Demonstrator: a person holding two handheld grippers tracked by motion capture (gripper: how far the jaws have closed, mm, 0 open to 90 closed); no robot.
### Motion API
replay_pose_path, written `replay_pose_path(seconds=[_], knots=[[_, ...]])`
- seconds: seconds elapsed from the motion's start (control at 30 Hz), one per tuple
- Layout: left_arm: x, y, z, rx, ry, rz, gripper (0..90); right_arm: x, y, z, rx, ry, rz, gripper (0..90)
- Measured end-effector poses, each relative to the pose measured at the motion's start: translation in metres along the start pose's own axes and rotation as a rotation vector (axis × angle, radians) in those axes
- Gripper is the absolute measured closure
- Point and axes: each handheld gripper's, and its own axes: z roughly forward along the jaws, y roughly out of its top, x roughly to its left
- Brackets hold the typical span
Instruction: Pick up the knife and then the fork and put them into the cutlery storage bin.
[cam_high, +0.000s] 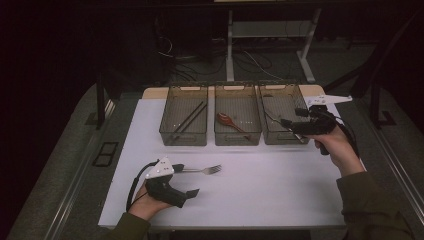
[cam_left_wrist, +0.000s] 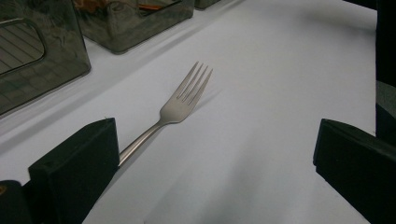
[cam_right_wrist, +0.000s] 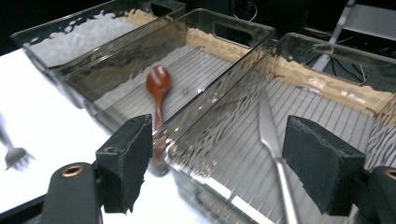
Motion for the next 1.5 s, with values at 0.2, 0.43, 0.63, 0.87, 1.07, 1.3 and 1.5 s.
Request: replay_pose_path(seconds=[0.2,0.43,0.63,0.87,1.07,1.3,1.5], knots=[[0.000,0.000,0.000,0.003,0.002,0.000,0.0,0.018,-0.021,-0.010,-0.012,0.008,-0.033,21.3],[0.000,0.000,0.000,0.003,0.001,0.002,0.0,0.032,-0.047,-0.018,-0.024,0.022,-0.017,19.7],[0.000,0.000,-0.001,0.003,0.002,0.000,0.0,0.039,-0.069,-0.022,-0.026,0.024,0.005,18.8],[0.000,0.000,0.000,0.007,0.003,0.001,0.0,0.048,-0.091,-0.027,-0.014,0.047,0.011,18.2],[0.001,0.000,0.000,0.013,0.015,0.004,0.0,0.054,-0.111,-0.032,-0.022,0.064,0.021,17.7],[0.005,0.005,-0.004,0.041,0.035,0.001,6.0,0.059,-0.126,-0.041,-0.039,0.087,0.026,17.4],[0.018,0.018,-0.010,0.069,0.065,0.002,23.6,0.059,-0.132,-0.041,-0.020,0.085,0.021,17.4]])
